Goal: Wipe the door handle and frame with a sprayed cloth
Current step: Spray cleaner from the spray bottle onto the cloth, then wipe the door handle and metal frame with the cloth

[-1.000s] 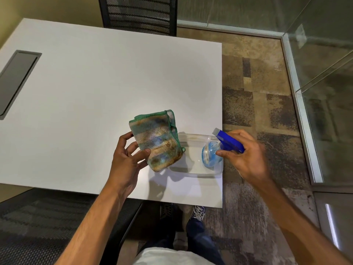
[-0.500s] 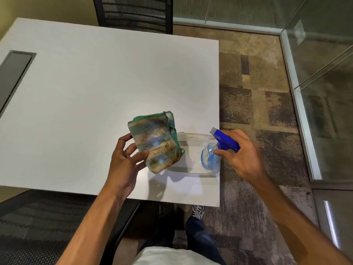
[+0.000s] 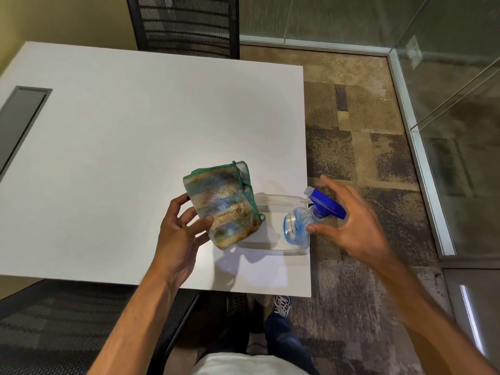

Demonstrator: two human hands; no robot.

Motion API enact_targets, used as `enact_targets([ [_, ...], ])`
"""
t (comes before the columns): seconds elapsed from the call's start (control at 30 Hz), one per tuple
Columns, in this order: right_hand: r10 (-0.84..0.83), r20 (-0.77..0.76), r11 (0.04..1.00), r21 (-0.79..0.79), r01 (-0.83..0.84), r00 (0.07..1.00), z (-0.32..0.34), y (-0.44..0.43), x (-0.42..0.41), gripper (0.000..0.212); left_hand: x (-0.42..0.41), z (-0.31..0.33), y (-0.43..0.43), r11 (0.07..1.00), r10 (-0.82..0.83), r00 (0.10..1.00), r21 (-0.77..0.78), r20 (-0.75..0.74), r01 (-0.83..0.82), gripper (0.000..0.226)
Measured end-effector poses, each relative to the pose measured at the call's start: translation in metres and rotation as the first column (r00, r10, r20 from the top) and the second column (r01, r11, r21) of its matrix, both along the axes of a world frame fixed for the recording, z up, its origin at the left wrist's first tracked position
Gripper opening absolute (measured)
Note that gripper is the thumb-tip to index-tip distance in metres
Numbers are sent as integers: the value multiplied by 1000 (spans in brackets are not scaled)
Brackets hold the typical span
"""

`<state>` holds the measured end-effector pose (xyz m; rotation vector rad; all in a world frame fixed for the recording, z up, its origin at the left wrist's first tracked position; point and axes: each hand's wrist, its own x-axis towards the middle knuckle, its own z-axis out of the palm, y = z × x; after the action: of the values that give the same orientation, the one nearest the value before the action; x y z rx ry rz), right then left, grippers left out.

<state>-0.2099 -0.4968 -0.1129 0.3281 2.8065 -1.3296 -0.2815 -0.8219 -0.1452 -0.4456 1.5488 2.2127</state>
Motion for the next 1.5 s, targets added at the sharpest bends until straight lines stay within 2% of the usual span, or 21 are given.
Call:
enact_targets([
  [0.03, -11, -22, 998, 64, 13, 1000, 9, 1, 1, 97, 0, 2, 0, 1000, 3, 1000, 6, -3, -3, 55],
  [0.1, -84, -170, 978, 175, 114, 982, 31, -3, 4, 83, -1, 10, -2, 1000, 0, 1000, 17, -14, 0, 54],
  [0.17, -153, -352, 972, 115, 205, 924, 55, -15, 3, 64, -2, 21, -4, 999, -9, 999, 33, -37, 10, 56],
  [0.23, -192, -376, 981, -57, 184, 906, 78, -36, -3, 53, -3, 33, -6, 999, -32, 997, 40, -71, 35, 56],
  [0.33, -185, -188, 936, -332, 115, 965, 105, -70, -19, 57, -8, 60, -11, 993, -85, 987, 68, -136, 95, 62],
  [0.43, -141, 65, 857, -492, 154, 988, 116, -93, -39, 88, -14, 87, -14, 980, -155, 968, 89, -199, 175, 63],
  [0.5, -117, 222, 746, -624, 233, 968, 121, -101, -47, 100, -18, 103, -14, 966, -210, 945, 96, -249, 240, 60],
  [0.53, -79, 269, 676, -693, 250, 960, 121, -103, -49, 96, -19, 110, -14, 958, -238, 933, 92, -271, 271, 60],
  [0.6, -16, 291, 569, -784, 248, 957, 123, -105, -47, 78, -22, 120, -12, 943, -290, 907, 69, -306, 325, 60],
  [0.67, -27, 277, 512, -822, 251, 961, 124, -105, -43, 69, -24, 128, -8, 933, -336, 882, 10, -331, 359, 60],
  [0.77, -130, 250, 496, -822, 282, 959, 126, -100, -34, 72, -26, 138, 2, 917, -391, 844, -79, -367, 391, 56],
  [0.87, -193, 198, 483, -833, 269, 961, 130, -89, -22, 60, -26, 145, 17, 891, -454, 801, -165, -392, 424, 51],
  [0.97, -286, 142, 490, -828, 272, 948, 136, -73, -2, 45, -21, 152, 37, 860, -510, 755, -238, -412, 452, 49],
  [1.13, -505, -51, 583, -756, 297, 862, 146, -37, 39, 39, -4, 163, 79, 840, -538, 692, -374, -481, 393, 55],
  [1.27, -623, -153, 646, -653, 395, 767, 152, 0, 84, 43, 23, 172, 126, 801, -584, 603, -504, -543, 323, 63],
  [1.33, -679, -225, 685, -536, 493, 699, 151, 19, 110, 44, 44, 175, 153, 773, -624, 543, -546, -562, 324, 59],
  [1.4, -707, -324, 708, -337, 621, 629, 149, 32, 137, 47, 67, 176, 177, 741, -667, 474, -580, -575, 338, 64],
  [1.5, -679, -450, 664, -42, 746, 580, 142, 54, 183, 66, 108, 177, 215, 673, -739, 304, -667, -601, 319, 64],
])
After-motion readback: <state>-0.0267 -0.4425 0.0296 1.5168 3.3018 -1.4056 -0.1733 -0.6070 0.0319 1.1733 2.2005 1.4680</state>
